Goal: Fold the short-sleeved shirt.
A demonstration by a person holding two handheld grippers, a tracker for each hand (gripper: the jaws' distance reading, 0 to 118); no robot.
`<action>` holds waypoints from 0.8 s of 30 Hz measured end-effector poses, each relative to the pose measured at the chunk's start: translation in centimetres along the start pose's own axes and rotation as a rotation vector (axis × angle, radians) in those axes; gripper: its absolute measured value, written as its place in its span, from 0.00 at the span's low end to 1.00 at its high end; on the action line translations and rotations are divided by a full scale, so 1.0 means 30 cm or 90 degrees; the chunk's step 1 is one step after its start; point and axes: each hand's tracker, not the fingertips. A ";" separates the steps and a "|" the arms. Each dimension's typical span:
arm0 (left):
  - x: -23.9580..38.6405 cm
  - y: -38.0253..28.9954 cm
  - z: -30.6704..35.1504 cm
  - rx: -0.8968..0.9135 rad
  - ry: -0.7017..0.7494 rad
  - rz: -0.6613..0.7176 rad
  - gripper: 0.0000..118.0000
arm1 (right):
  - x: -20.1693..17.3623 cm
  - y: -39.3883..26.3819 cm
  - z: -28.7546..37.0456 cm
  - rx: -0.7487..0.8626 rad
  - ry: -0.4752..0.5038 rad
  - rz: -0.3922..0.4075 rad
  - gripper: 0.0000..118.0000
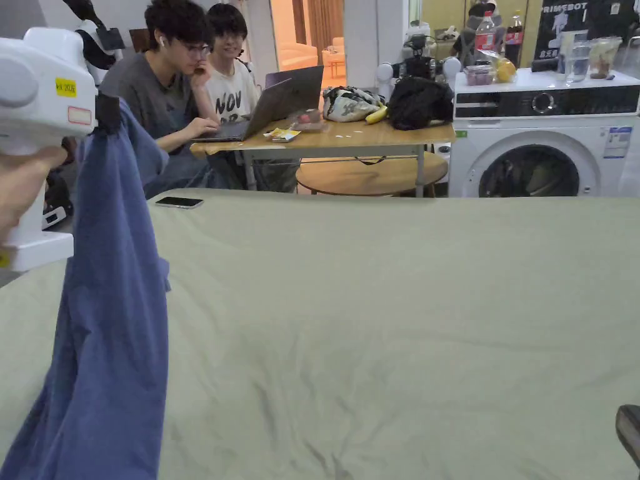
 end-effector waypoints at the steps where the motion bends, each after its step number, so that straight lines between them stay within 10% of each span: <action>1: 0.068 0.019 -0.014 0.006 -0.008 -0.018 0.01 | 0.015 0.003 0.006 0.002 -0.004 -0.004 0.00; 9: 0.805 -0.418 -0.108 -0.077 -0.313 0.028 0.01 | 0.119 0.002 0.105 0.010 -0.052 -0.025 0.00; 19: 1.624 -0.935 0.271 -0.268 -0.724 0.004 0.02 | 0.196 0.018 0.198 0.030 -0.109 -0.043 0.00; 22: 1.680 -0.958 0.329 -0.265 -0.760 -0.014 0.50 | 0.201 0.011 0.196 0.020 -0.107 -0.043 0.00; 24: 1.640 -0.935 0.326 -0.257 -0.784 0.017 0.52 | 0.195 0.004 0.197 0.015 -0.108 -0.038 0.00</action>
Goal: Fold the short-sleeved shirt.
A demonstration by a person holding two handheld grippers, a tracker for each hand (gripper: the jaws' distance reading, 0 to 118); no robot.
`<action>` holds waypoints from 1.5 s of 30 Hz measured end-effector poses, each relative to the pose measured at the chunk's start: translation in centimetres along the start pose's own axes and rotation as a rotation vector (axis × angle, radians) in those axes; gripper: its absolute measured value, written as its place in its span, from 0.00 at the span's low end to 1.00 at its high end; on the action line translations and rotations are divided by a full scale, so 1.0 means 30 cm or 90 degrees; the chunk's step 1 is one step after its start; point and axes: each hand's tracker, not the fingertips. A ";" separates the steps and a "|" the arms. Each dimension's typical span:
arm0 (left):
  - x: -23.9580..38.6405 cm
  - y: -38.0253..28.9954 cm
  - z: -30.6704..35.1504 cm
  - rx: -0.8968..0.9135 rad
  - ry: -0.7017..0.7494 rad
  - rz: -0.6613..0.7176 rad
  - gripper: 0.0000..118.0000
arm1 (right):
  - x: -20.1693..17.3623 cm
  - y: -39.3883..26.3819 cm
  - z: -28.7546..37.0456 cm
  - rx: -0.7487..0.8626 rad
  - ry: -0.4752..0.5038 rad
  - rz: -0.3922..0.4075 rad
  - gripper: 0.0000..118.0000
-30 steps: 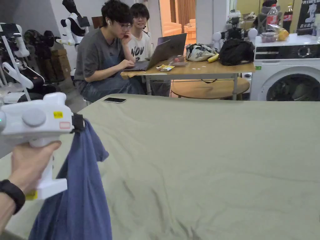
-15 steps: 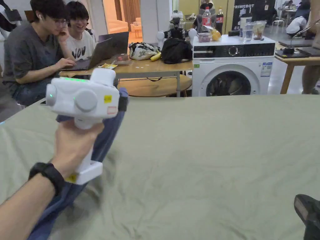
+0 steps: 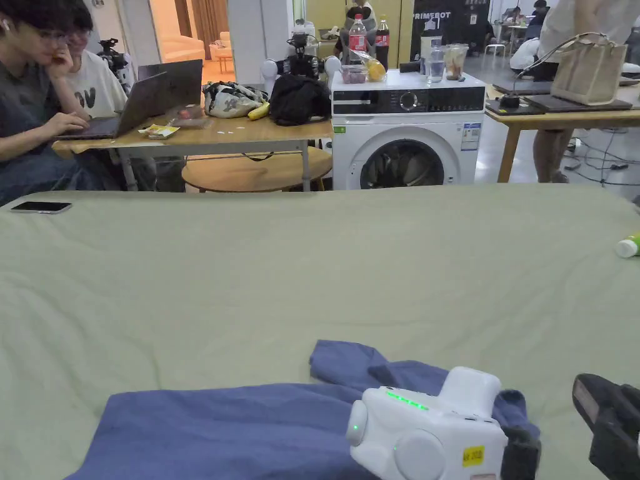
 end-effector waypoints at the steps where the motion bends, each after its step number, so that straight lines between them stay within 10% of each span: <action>1: -0.020 0.013 0.040 0.017 -0.025 0.016 0.51 | -0.002 -0.001 -0.001 -0.002 -0.001 0.002 0.00; 12: -0.233 0.030 0.888 0.291 0.382 -0.041 0.49 | -0.144 0.018 -0.122 -0.013 0.079 0.038 0.00; 16: -0.224 -0.052 1.029 0.304 0.507 -0.077 0.00 | -0.202 0.028 -0.152 -0.016 0.082 0.057 0.00; 28: -0.439 -0.157 1.185 0.244 0.477 0.098 0.00 | -0.214 -0.013 -0.175 -0.050 0.083 0.058 0.00; 32: -0.621 -0.095 1.134 0.156 0.416 0.184 0.15 | -0.192 -0.020 -0.173 -0.056 0.088 0.055 0.00; 37: -0.886 -0.075 1.036 0.112 0.429 0.326 0.59 | -0.129 -0.048 -0.187 -0.084 0.077 0.021 0.00; 45: -1.054 -0.122 0.889 -0.021 0.520 0.351 0.54 | -0.018 -0.102 -0.189 -0.120 0.022 -0.002 0.00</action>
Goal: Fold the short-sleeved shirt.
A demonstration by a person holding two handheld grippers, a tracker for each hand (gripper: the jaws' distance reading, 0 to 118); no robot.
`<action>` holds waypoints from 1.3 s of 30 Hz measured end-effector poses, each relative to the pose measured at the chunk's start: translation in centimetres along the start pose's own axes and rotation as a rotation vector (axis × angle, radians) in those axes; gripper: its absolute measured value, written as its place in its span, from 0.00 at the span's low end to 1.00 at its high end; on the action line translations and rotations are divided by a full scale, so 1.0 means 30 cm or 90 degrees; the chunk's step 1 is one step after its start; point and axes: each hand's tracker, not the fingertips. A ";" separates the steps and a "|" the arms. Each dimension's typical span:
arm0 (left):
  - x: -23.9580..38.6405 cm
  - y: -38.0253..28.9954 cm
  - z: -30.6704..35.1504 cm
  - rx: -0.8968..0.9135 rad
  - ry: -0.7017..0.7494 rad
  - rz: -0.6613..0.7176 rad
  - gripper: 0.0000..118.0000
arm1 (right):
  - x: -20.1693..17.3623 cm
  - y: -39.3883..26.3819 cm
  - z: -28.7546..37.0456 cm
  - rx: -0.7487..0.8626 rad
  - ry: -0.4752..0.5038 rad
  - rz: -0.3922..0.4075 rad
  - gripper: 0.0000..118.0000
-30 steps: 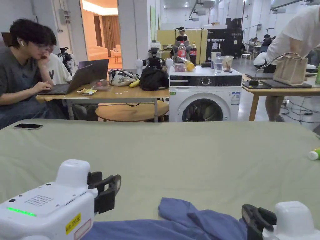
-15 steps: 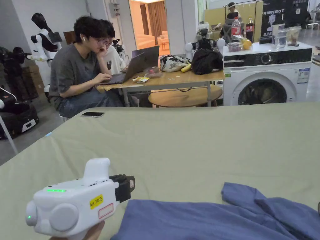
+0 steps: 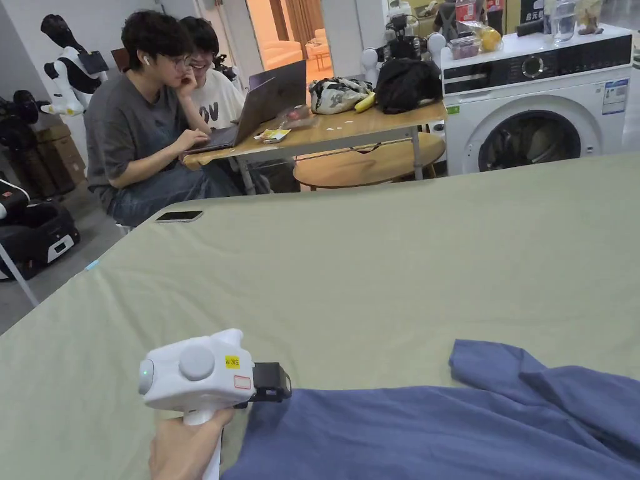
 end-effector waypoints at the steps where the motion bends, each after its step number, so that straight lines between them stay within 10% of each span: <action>1: 0.001 0.000 -0.018 -0.006 0.002 0.000 0.44 | 0.009 -0.009 0.003 -0.003 -0.003 -0.006 0.00; 10: 0.094 -0.009 -0.069 -0.026 0.033 -0.072 0.00 | 0.035 -0.059 0.034 -0.037 -0.027 0.000 0.00; 14: 0.116 -0.019 -0.092 -0.042 0.049 -0.085 0.00 | 0.054 -0.077 0.027 -0.075 -0.062 -0.071 0.55; 21: 0.113 -0.048 -0.071 -0.023 0.053 -0.088 0.00 | 0.128 -0.157 -0.053 -0.102 -0.001 -0.249 0.55; 24: 0.121 -0.061 -0.052 -0.020 0.052 -0.086 0.00 | 0.165 -0.194 -0.134 -0.151 0.008 -0.314 0.26; 30: 0.092 -0.071 -0.003 0.007 0.022 -0.041 0.00 | 0.192 -0.240 -0.188 -0.155 0.070 -0.399 0.03; 39: 0.042 -0.089 0.494 0.241 -0.099 -0.038 0.00 | 0.166 -0.057 -0.029 -0.058 0.127 -0.298 0.02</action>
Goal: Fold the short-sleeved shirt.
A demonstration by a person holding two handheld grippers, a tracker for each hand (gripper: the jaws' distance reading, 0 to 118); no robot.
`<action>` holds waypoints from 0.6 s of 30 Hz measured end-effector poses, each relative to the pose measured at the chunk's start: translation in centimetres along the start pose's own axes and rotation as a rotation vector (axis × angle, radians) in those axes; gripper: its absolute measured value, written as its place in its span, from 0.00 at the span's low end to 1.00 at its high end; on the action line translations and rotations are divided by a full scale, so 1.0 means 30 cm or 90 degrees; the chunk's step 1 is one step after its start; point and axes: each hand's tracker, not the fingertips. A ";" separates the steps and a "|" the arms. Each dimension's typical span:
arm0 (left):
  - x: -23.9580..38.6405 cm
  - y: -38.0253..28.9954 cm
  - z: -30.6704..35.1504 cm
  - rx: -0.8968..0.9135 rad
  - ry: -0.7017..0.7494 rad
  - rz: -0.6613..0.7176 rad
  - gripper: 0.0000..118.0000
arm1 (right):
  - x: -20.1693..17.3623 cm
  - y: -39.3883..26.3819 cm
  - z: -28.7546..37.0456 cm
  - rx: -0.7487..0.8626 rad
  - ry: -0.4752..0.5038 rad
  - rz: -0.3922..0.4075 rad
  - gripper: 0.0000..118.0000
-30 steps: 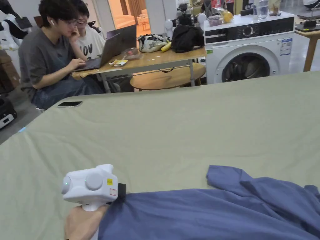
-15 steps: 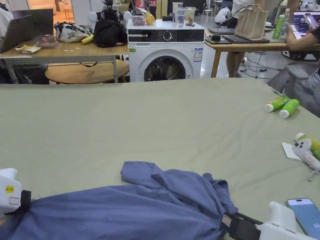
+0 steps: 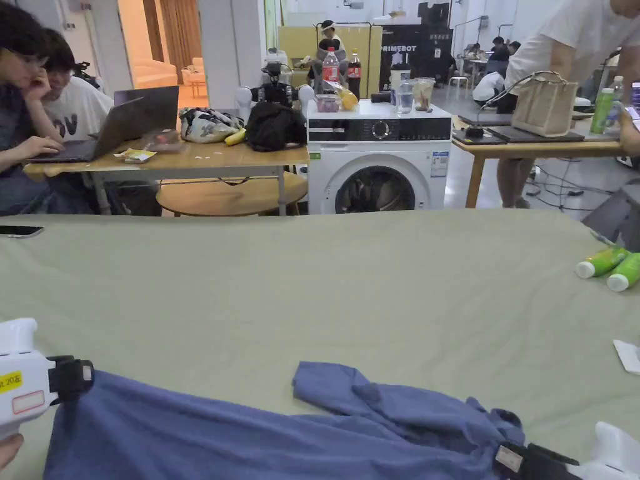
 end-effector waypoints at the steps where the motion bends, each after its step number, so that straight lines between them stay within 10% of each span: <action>1: 0.008 0.026 0.062 0.032 -0.007 -0.006 0.00 | -0.033 0.028 0.019 0.012 0.008 0.025 0.02; 18: 0.088 0.519 0.432 0.331 0.026 -0.043 0.00 | -0.575 0.667 0.011 0.211 -0.031 0.298 0.01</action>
